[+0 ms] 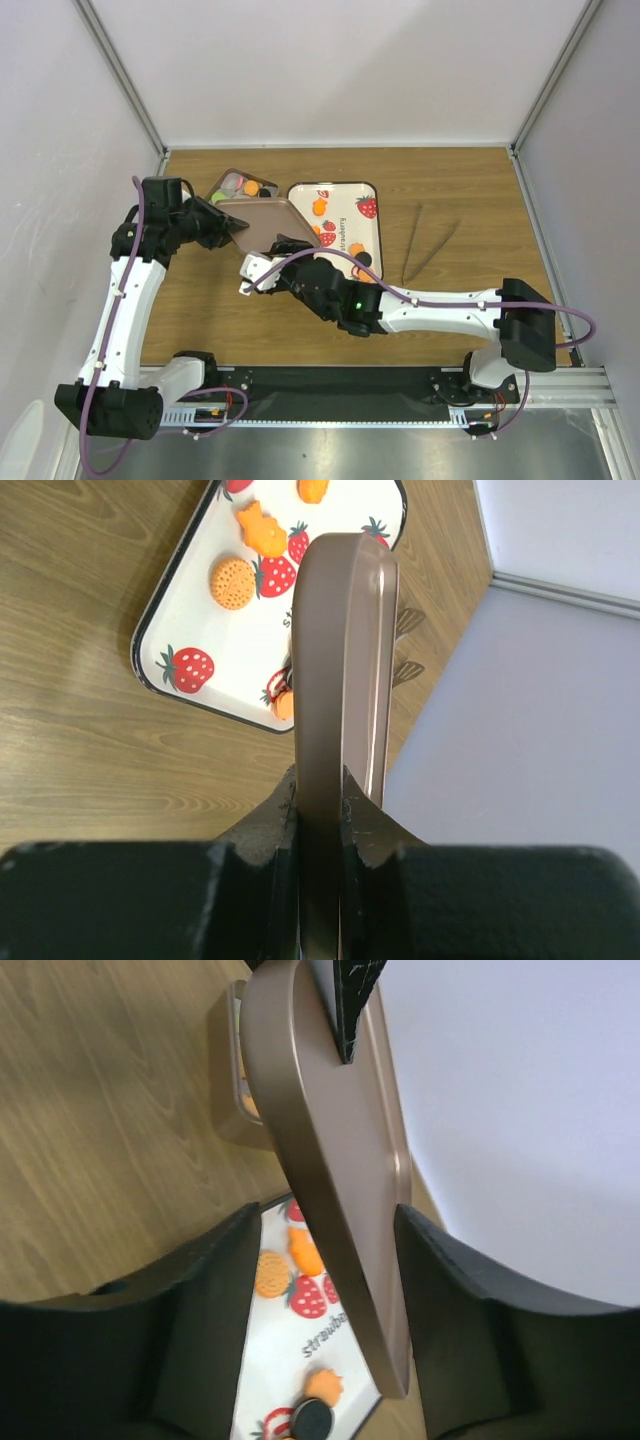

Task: Pack the cookies

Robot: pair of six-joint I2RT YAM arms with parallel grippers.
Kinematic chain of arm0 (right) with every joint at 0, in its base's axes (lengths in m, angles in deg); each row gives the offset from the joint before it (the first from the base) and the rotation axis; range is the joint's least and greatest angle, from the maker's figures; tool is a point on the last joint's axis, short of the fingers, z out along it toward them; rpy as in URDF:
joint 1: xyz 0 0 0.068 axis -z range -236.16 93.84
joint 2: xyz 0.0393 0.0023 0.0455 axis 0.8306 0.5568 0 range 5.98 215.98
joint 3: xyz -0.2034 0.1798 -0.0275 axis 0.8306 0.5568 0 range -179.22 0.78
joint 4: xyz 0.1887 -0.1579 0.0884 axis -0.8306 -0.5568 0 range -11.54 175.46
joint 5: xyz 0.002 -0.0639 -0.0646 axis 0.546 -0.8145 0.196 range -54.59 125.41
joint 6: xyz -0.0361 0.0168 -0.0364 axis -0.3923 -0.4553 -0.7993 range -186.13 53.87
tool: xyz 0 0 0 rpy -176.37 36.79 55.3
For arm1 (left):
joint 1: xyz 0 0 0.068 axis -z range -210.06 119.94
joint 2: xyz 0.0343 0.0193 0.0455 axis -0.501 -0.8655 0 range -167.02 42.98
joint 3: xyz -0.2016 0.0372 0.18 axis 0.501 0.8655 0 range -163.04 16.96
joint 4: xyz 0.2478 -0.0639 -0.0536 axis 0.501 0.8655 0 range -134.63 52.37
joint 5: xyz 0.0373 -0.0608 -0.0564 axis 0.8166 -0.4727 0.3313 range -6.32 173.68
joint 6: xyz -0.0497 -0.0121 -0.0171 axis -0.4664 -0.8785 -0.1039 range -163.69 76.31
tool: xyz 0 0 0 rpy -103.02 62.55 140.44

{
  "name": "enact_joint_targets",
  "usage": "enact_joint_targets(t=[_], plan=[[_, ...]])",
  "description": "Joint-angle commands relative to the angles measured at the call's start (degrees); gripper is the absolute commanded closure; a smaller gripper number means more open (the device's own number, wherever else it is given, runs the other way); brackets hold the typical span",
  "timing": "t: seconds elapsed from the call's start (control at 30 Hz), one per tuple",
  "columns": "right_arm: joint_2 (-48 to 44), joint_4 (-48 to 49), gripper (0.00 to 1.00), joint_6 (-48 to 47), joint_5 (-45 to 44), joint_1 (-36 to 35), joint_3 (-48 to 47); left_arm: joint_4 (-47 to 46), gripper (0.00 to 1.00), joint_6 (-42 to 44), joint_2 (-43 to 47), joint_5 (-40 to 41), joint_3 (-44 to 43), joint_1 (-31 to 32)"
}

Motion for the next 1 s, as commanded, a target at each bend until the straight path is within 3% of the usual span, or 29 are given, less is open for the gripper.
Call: enact_joint_targets(t=[0.0, 0.17, 0.23, 0.27, 0.3, 0.37, 0.43, 0.47, 0.67, 0.87, 0.97], plan=[[0.5, 4.1, 0.44, -3.1, -2.1, -0.3, -3.1, -1.4, 1.00, 0.3, 1.0, -3.6, -1.0, -0.4], [0.0, 3.5, 0.69, -3.8, -2.0, -0.4, -3.7, -1.9, 1.00, 1.3, 0.8, -4.9, -1.4, -0.4], [-0.3, 2.8, 0.81, -3.6, -2.0, -0.5, -4.2, -1.9, 0.94, 1.9, 0.4, -5.2, -2.1, -0.4], [-0.4, 2.7, 0.85, -3.6, -1.9, -0.6, -4.2, -1.7, 0.89, 2.1, 0.2, -5.3, -2.4, -0.4], [-0.7, 2.4, 0.89, -3.5, -2.1, -0.7, -4.3, -1.7, 0.73, 2.2, 0.1, -5.2, -3.0, -0.4], [-1.0, 2.0, 0.96, -2.9, -2.1, -1.1, -4.9, -2.2, 0.57, 2.6, -0.3, -5.2, -3.5, -0.4], [-1.4, 0.5, 1.00, -2.3, -1.9, -1.2, -5.4, -2.3, 0.46, 2.7, -0.7, -4.6, -5.0, -0.4], [-1.8, 0.0, 1.00, -2.0, -1.9, -1.3, -6.0, -2.4, 0.36, 3.2, -1.3, -3.6, -5.8, -0.4], [-3.2, -5.5, 1.00, 3.2, -1.0, -0.6, -7.9, -2.6, 0.12, 4.7, -3.7, 3.9, -12.7, -1.4], [-3.9, -12.3, 1.00, 13.6, 3.2, 4.8, -10.3, -7.9, 0.04, 5.8, -4.6, 6.9, -15.4, -6.3], [-3.5, -14.9, 1.00, 20.9, 7.7, 9.1, -12.8, -13.5, 0.06, 7.1, -5.1, 6.3, -15.3, -10.1]])
